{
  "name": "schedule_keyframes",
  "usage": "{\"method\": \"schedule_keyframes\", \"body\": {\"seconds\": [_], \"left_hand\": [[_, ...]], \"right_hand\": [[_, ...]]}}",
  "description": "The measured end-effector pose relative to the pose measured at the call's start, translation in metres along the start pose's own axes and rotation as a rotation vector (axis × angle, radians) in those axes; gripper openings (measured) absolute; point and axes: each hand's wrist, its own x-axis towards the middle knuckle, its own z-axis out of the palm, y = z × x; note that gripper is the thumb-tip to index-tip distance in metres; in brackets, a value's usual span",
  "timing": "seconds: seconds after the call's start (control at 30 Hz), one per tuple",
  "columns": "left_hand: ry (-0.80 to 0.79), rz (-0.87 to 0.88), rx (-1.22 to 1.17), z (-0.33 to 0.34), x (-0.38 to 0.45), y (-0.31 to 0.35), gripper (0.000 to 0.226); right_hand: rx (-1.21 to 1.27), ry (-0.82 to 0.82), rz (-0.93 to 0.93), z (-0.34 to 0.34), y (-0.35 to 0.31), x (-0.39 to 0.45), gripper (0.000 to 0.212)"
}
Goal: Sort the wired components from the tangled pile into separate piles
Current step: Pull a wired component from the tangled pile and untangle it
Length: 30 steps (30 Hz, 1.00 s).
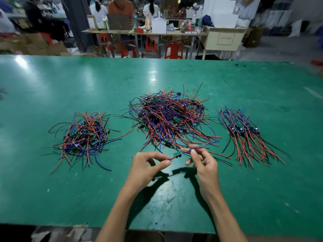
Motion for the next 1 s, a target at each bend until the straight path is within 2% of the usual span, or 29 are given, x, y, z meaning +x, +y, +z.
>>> {"method": "schedule_keyframes", "body": {"seconds": [0.13,0.27,0.4,0.5,0.57,0.7,0.77,0.83,0.87,0.93,1.0], "left_hand": [[0.088,0.020,-0.014,0.003,0.002,-0.005,0.003],[0.152,0.007,0.011,0.011,0.004,-0.010,0.014],[0.302,-0.082,-0.131,0.014,0.008,-0.020,0.031],[0.404,-0.154,-0.343,0.004,0.014,-0.024,0.036],[0.469,-0.190,-0.439,-0.002,0.018,-0.026,0.036],[0.443,-0.164,-0.378,0.003,0.015,-0.025,0.035],[0.424,-0.141,-0.315,0.006,0.013,-0.024,0.035],[0.426,-0.136,-0.309,0.006,0.013,-0.024,0.035],[0.430,-0.140,-0.323,0.005,0.013,-0.024,0.035],[0.434,-0.147,-0.330,0.005,0.014,-0.023,0.035],[0.431,-0.145,-0.317,0.005,0.013,-0.022,0.035]], "right_hand": [[-0.004,0.013,-0.025,0.003,0.000,0.000,0.012],[0.038,0.140,0.018,0.005,0.001,0.004,0.007],[-0.020,0.292,0.013,-0.003,-0.004,0.013,0.009],[-0.220,0.399,-0.024,-0.026,-0.024,0.043,0.014],[-0.415,0.413,-0.070,-0.045,-0.048,0.077,0.020],[-0.895,0.415,-0.138,-0.082,-0.098,0.148,0.033],[-1.114,0.393,-0.051,-0.094,-0.108,0.173,0.037],[-1.364,0.357,0.084,-0.094,-0.106,0.179,0.043],[-1.444,0.316,0.084,-0.089,-0.100,0.176,0.042],[-1.473,0.199,0.015,-0.075,-0.082,0.165,0.037],[-1.518,0.086,0.038,-0.060,-0.061,0.150,0.033]]}}
